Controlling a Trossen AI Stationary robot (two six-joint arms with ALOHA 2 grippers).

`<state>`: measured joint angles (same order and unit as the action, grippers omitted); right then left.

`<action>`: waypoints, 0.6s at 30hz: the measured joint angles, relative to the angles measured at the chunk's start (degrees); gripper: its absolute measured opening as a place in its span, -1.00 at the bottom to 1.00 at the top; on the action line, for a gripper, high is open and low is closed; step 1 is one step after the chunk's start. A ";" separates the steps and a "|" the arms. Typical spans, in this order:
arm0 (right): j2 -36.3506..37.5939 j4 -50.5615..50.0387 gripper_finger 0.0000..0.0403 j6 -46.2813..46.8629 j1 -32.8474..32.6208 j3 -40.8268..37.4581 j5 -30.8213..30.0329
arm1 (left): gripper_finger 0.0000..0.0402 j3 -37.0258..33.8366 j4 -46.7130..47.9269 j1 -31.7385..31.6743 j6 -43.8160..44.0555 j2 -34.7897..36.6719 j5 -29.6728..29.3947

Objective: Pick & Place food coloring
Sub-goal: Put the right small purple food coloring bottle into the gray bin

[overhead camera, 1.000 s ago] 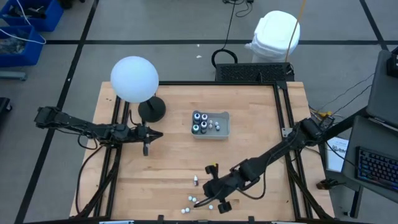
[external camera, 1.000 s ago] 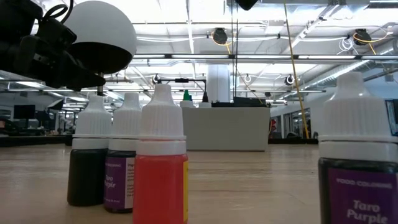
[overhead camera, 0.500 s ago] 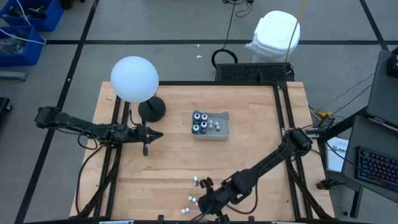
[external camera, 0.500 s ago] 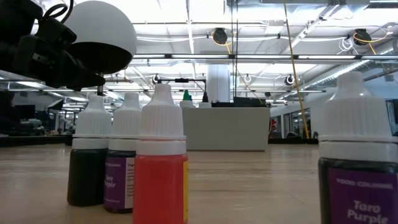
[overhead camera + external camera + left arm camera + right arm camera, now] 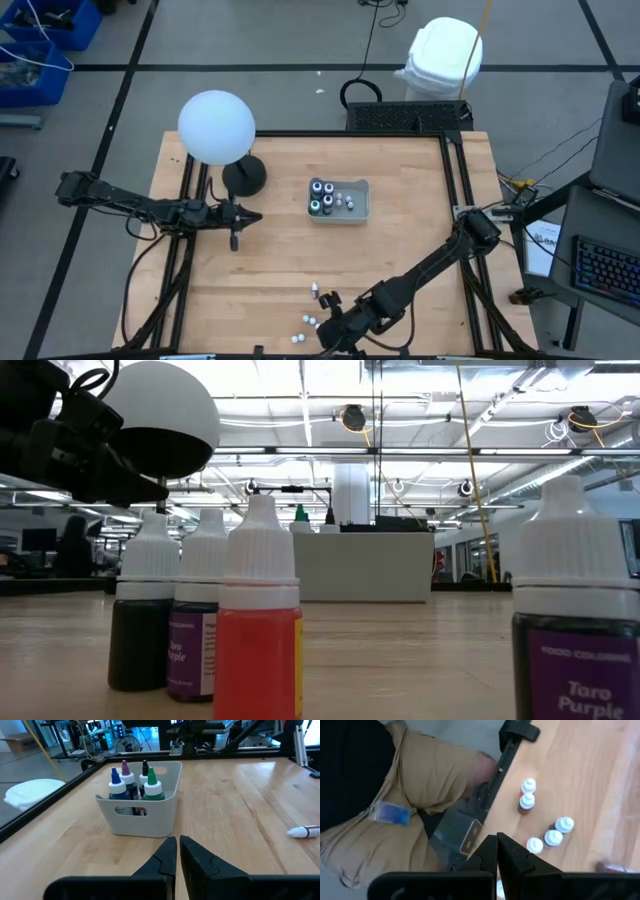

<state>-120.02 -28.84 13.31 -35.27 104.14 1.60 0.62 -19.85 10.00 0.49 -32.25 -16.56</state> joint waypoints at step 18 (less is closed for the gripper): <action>-2.15 -4.01 -0.17 -2.06 -0.09 -0.72 -0.03 | -0.85 0.00 1.32 -0.02 0.00 0.00 0.00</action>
<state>-122.17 -32.84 11.24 -35.35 103.41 1.57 0.62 -18.53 9.98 0.49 -32.25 -16.56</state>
